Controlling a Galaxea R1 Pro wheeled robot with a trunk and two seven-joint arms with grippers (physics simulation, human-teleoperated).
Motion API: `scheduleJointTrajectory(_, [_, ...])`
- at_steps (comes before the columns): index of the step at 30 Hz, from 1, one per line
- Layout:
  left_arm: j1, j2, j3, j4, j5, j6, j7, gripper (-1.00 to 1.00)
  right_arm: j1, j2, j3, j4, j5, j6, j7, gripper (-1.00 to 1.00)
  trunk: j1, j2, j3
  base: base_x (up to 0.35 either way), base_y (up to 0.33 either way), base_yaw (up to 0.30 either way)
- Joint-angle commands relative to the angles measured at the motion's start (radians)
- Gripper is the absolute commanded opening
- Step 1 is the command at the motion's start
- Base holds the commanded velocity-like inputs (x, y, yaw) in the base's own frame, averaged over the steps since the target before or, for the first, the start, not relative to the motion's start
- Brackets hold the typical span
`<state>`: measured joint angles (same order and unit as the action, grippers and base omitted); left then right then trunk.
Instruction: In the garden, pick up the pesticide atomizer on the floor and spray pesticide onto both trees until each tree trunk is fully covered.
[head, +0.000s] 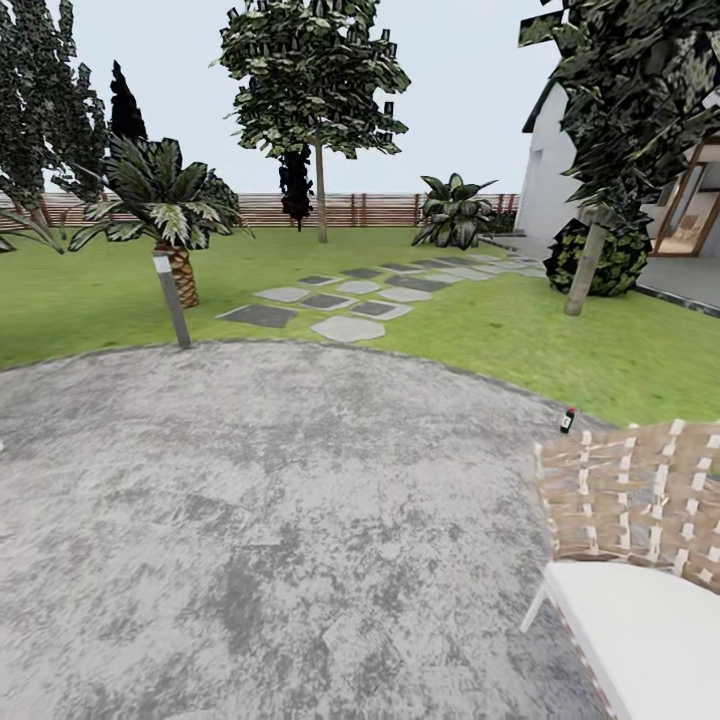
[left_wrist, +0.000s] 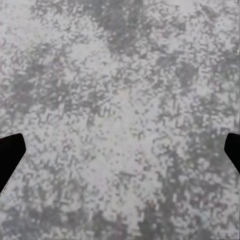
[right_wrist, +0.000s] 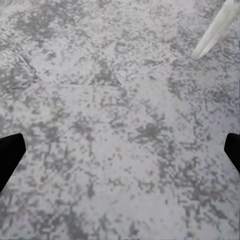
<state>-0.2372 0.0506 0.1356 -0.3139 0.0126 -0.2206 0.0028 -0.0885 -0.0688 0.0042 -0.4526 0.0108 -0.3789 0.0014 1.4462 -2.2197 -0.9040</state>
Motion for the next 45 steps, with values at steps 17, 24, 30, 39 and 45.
scheduleJointTrajectory(17, [-0.001, 0.0, 0.001, 0.001, 0.001, -0.003, 0.0, 1.0, 0.0, 0.0, 0.0, 0.001, 0.0, -0.003, 0.0, 1.0, 0.0, 0.0, -0.001, 0.339, 0.002, 0.0])
scheduleJointTrajectory(24, [-0.001, 0.0, 0.001, 0.001, 0.001, -0.003, 0.0, 1.0, 0.0, 0.0, 0.0, 0.0, 0.0, -0.003, 0.0, 1.0, 0.0, 0.0, -0.001, 0.339, 0.0, 0.0])
scheduleJointTrajectory(30, [-0.001, 0.0, 0.001, 0.001, 0.001, -0.003, 0.0, 1.0, 0.0, 0.0, 0.0, 0.0, 0.0, -0.003, 0.0, 1.0, 0.0, 0.0, -0.001, 0.339, 0.002, 0.0])
scheduleJointTrajectory(39, [-0.001, 0.0, 0.002, 0.001, 0.001, -0.003, 0.0, 1.0, 0.0, 0.0, 0.0, 0.0, 0.001, -0.003, 0.0, 1.0, 0.0, 0.0, -0.001, 0.339, 0.068, 0.0])
scheduleJointTrajectory(45, [-0.001, 0.0, 0.001, 0.001, 0.001, -0.003, 0.0, 1.0, 0.0, 0.0, 0.0, 0.0, 0.0, -0.003, 0.0, 1.0, 0.0, 0.0, -0.001, 0.339, 0.08, 0.0])
